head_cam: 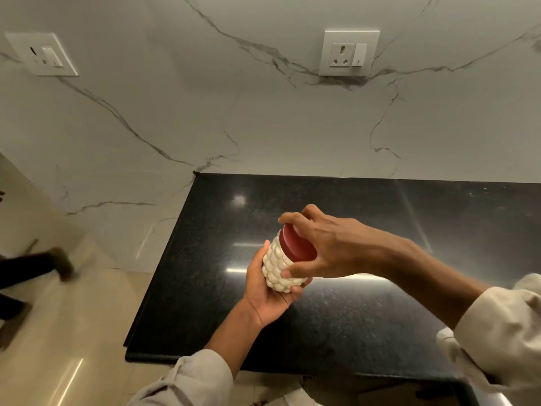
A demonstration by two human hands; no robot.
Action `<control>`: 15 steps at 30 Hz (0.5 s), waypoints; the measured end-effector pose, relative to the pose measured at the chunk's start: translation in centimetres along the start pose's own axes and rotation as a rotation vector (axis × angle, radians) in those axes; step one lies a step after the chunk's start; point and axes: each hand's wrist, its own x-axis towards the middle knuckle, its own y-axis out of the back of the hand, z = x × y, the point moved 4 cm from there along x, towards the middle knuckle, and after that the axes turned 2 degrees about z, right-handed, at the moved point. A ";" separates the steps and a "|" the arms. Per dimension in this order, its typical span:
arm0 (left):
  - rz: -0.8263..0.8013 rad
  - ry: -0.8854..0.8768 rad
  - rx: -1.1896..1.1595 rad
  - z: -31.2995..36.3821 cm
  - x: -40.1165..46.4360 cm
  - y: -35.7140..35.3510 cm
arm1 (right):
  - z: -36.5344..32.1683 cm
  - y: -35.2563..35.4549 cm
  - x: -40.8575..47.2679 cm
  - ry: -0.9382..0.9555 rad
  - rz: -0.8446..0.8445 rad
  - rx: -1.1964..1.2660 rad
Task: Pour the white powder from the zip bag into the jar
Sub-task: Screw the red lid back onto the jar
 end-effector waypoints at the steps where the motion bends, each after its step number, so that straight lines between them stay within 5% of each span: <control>1: -0.014 0.012 0.005 -0.1 0.1 -0.1 | 0.0 0.2 -0.3 0.000 -0.075 0.017; 6: -0.091 0.071 -0.022 -0.8 0.8 -0.2 | -1.0 1.9 -0.6 0.122 -0.096 -0.128; 11: -0.125 0.097 -0.030 -1.5 1.1 0.1 | -0.8 2.2 0.1 -0.082 0.034 -0.275; 15: -0.206 0.097 -0.097 -1.3 1.2 -0.2 | -1.1 3.3 -0.2 -0.057 -0.116 -0.084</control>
